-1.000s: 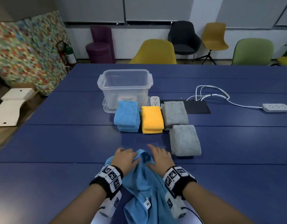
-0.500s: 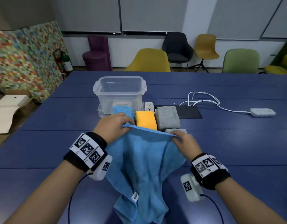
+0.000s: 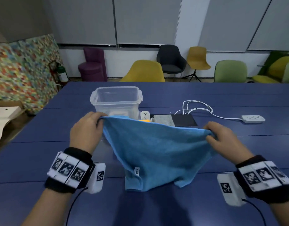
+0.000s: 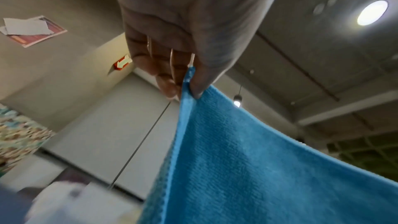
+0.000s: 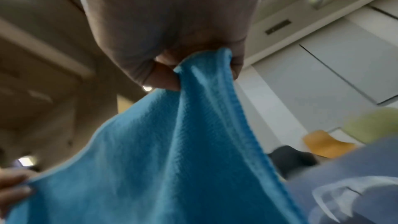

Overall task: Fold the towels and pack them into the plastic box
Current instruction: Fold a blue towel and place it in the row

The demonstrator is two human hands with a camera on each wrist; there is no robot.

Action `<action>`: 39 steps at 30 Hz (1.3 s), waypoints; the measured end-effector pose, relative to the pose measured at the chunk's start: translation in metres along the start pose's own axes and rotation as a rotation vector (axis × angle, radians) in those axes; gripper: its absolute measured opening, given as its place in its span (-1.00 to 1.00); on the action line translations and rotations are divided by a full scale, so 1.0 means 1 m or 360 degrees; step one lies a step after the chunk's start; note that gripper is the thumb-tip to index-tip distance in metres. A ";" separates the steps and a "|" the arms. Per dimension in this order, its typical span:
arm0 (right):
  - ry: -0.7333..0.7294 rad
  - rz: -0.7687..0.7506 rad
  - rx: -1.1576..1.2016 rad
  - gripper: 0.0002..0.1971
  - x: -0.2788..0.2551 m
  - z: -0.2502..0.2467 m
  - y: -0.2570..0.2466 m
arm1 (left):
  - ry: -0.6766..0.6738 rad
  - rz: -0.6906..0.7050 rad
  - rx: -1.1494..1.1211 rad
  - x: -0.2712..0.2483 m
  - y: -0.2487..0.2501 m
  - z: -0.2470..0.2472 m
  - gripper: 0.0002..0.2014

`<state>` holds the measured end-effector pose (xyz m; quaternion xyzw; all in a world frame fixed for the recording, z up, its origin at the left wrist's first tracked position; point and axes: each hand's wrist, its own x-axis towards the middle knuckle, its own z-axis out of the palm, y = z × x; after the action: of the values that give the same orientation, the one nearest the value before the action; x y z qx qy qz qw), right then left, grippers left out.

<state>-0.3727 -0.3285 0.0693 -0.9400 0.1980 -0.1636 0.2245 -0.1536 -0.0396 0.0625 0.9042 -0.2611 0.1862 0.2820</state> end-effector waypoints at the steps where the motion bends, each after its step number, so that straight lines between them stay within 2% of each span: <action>1: 0.0045 -0.0081 0.0053 -0.87 -0.005 -0.013 -0.010 | 0.0114 0.0030 -0.0044 -0.003 0.006 -0.014 -0.77; 3: 0.0160 -0.0241 0.0094 -0.83 -0.014 -0.040 -0.030 | 0.0291 0.0119 -0.0154 -0.006 0.016 -0.045 -0.78; 5: 0.0316 -0.0350 0.0072 -0.79 -0.020 -0.069 -0.045 | 0.0369 0.0198 -0.0296 0.002 0.013 -0.072 -0.78; 9: 0.0587 -0.0308 0.0049 -0.77 -0.011 -0.112 -0.055 | 0.0421 0.0169 -0.0382 0.026 0.006 -0.106 -0.72; 12: 0.0662 -0.0235 -0.0012 -0.84 0.014 -0.113 -0.046 | 0.0386 0.0126 -0.0687 0.038 0.022 -0.097 -0.82; 14: 0.0640 -0.0086 -0.0163 -0.91 0.039 -0.092 -0.028 | 0.0343 0.0120 -0.0594 0.050 0.025 -0.063 -0.77; 17: 0.0381 0.0315 -0.0423 -0.82 0.074 -0.032 0.013 | 0.0017 -0.0237 -0.0556 0.064 0.004 0.017 -0.79; 19: 0.0227 0.0372 -0.0477 -0.83 0.084 0.008 0.043 | -0.0186 -0.0381 -0.0504 0.063 -0.009 0.063 -0.79; 22: 0.0178 0.0349 -0.0544 -0.89 0.078 0.044 0.078 | -0.0385 -0.0370 -0.0389 0.049 -0.026 0.103 -0.79; 24: 0.0093 0.0301 -0.0579 -0.95 0.059 0.058 0.092 | -0.0477 -0.0321 -0.0327 0.028 -0.039 0.116 -0.79; 25: -0.0019 0.0253 -0.0596 -0.86 0.044 0.067 0.100 | -0.0565 -0.0293 -0.0284 0.013 -0.046 0.120 -0.79; 27: -0.0346 0.0099 -0.0609 -0.60 0.011 0.084 0.114 | -0.0820 -0.0155 -0.0117 -0.019 -0.066 0.128 -0.71; 28: -0.0508 0.0026 -0.0611 -0.55 -0.008 0.092 0.118 | -0.0938 -0.0040 0.0015 -0.037 -0.078 0.132 -0.63; 29: -0.0674 -0.0005 -0.0624 -0.55 -0.025 0.099 0.118 | -0.1021 0.0089 0.0134 -0.054 -0.089 0.135 -0.53; 31: -0.1062 0.0013 -0.0721 -0.61 -0.049 0.114 0.117 | -0.1389 0.0231 0.0220 -0.077 -0.105 0.138 -0.42; 32: -0.1070 -0.0068 -0.0819 -0.63 -0.053 0.121 0.109 | -0.1470 0.0296 0.0277 -0.081 -0.111 0.142 -0.40; 33: -0.1058 -0.0136 -0.0837 -0.62 -0.059 0.130 0.105 | -0.1464 0.0375 0.0347 -0.083 -0.115 0.146 -0.44; 36: -0.1069 -0.0196 -0.0766 -0.58 -0.075 0.151 0.102 | -0.1513 0.0544 0.0454 -0.085 -0.117 0.150 -0.56; 37: -0.1071 -0.0180 -0.0690 -0.55 -0.078 0.154 0.103 | -0.1551 0.0579 0.0430 -0.085 -0.118 0.151 -0.59; 39: -0.1113 -0.0145 -0.0629 -0.62 -0.086 0.156 0.103 | -0.1642 0.0663 0.0382 -0.089 -0.124 0.155 -0.63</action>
<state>-0.4165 -0.3190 -0.1319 -0.9718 0.0954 0.1977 0.0858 -0.1229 -0.0137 -0.1516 0.8331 -0.5150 -0.1996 -0.0295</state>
